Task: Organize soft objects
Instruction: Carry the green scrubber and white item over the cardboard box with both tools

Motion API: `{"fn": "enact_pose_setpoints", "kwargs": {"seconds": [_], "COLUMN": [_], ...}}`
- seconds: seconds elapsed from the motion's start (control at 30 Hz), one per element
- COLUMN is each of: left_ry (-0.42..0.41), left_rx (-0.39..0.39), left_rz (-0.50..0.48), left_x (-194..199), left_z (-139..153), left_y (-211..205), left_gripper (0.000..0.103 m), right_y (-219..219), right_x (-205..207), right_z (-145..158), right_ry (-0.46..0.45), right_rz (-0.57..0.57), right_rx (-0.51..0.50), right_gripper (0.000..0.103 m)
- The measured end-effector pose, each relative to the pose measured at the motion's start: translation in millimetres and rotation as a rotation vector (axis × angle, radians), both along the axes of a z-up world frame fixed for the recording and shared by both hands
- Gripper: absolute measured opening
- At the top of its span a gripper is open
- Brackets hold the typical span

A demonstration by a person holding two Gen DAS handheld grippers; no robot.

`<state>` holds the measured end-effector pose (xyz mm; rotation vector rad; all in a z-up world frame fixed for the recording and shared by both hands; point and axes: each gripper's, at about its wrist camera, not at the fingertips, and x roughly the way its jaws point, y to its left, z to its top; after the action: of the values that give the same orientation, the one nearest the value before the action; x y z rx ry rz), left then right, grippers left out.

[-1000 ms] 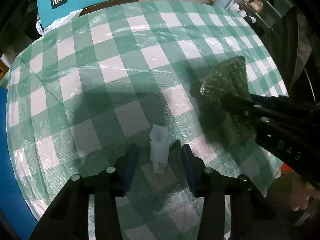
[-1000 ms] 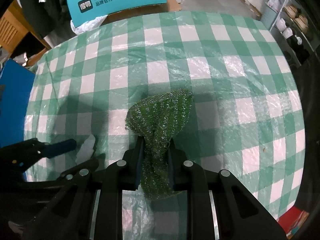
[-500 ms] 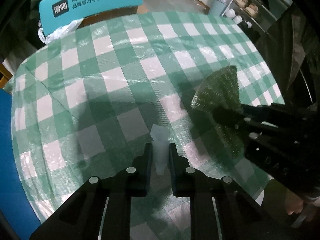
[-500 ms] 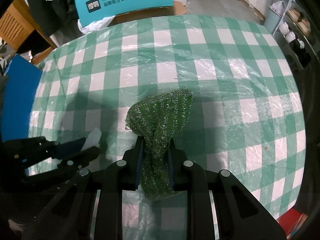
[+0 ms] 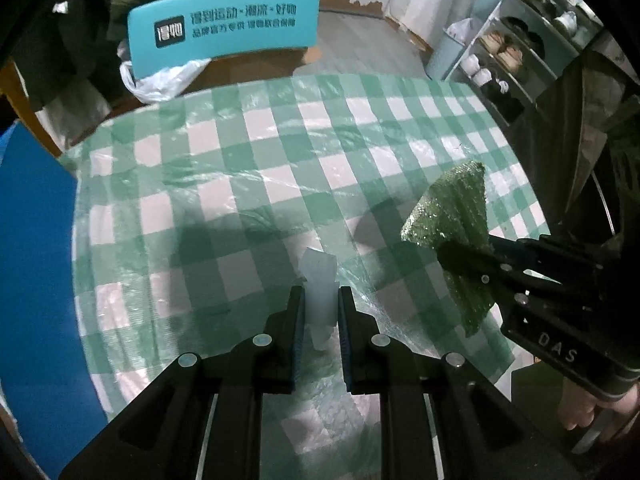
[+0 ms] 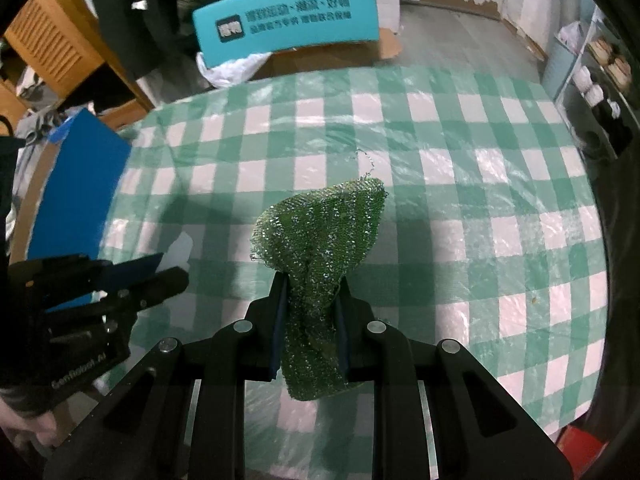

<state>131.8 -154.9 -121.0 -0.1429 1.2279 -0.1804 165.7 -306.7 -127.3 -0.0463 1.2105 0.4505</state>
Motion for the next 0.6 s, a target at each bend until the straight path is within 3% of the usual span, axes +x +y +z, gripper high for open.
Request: {"fn": "enact_pose_setpoints", "kwargs": {"seconds": [0.6], "left_ry": [-0.069], "left_rx": [-0.029], "left_rz": [0.05], "left_x": [-27], "left_z": [38], "left_y": [33], "left_gripper": [0.016], "right_y": [38], "right_x": [-25], "right_z": [46], "right_ry": [-0.075], "right_rz": [0.072], "right_rx": [0.035], "right_gripper": [0.019]}}
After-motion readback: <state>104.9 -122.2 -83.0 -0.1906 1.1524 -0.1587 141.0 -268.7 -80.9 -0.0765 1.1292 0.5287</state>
